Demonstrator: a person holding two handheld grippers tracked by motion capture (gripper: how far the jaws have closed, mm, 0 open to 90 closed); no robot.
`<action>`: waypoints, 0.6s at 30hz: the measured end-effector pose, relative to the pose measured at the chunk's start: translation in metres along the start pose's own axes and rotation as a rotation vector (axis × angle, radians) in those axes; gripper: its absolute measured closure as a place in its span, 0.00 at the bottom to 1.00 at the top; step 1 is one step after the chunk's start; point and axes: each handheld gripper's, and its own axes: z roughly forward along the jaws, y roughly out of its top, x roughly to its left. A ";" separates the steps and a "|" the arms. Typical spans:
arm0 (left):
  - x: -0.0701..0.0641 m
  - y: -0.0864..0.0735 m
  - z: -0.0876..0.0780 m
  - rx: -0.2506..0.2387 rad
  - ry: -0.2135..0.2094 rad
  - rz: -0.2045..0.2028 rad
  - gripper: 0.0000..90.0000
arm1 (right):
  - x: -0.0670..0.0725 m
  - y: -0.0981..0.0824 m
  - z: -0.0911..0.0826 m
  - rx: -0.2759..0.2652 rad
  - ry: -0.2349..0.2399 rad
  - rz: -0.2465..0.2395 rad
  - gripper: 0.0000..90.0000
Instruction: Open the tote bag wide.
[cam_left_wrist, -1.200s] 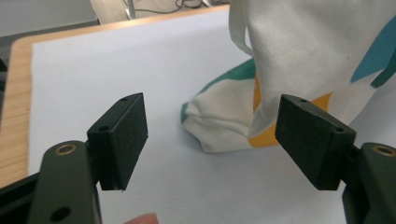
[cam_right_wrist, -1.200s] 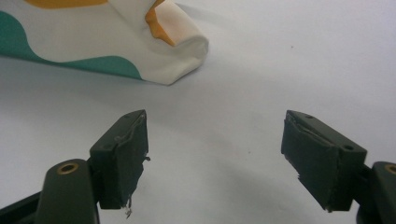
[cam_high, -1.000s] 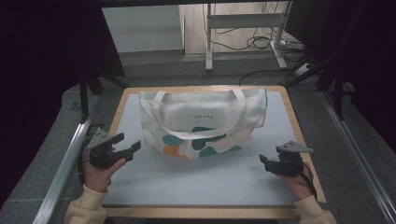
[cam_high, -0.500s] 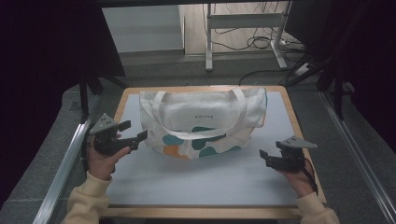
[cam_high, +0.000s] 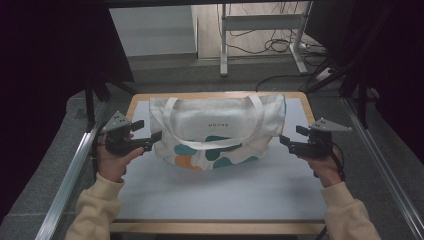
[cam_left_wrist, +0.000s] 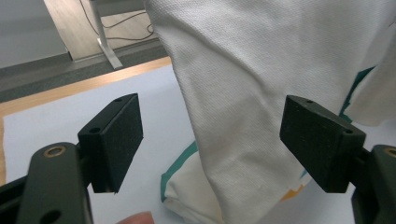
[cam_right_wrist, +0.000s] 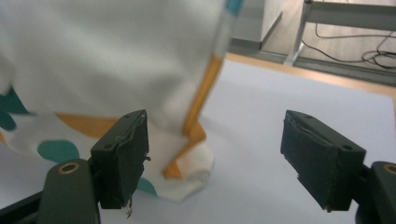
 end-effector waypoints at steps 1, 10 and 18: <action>0.000 0.000 0.001 0.000 -0.006 0.000 0.24 | 0.001 0.004 0.001 -0.005 0.004 -0.007 0.26; 0.002 0.001 0.009 0.010 -0.028 -0.007 0.27 | -0.001 0.035 0.012 -0.012 0.019 -0.025 0.26; 0.000 0.002 0.014 0.018 -0.068 0.003 0.32 | -0.007 0.041 0.025 -0.013 0.076 0.009 0.27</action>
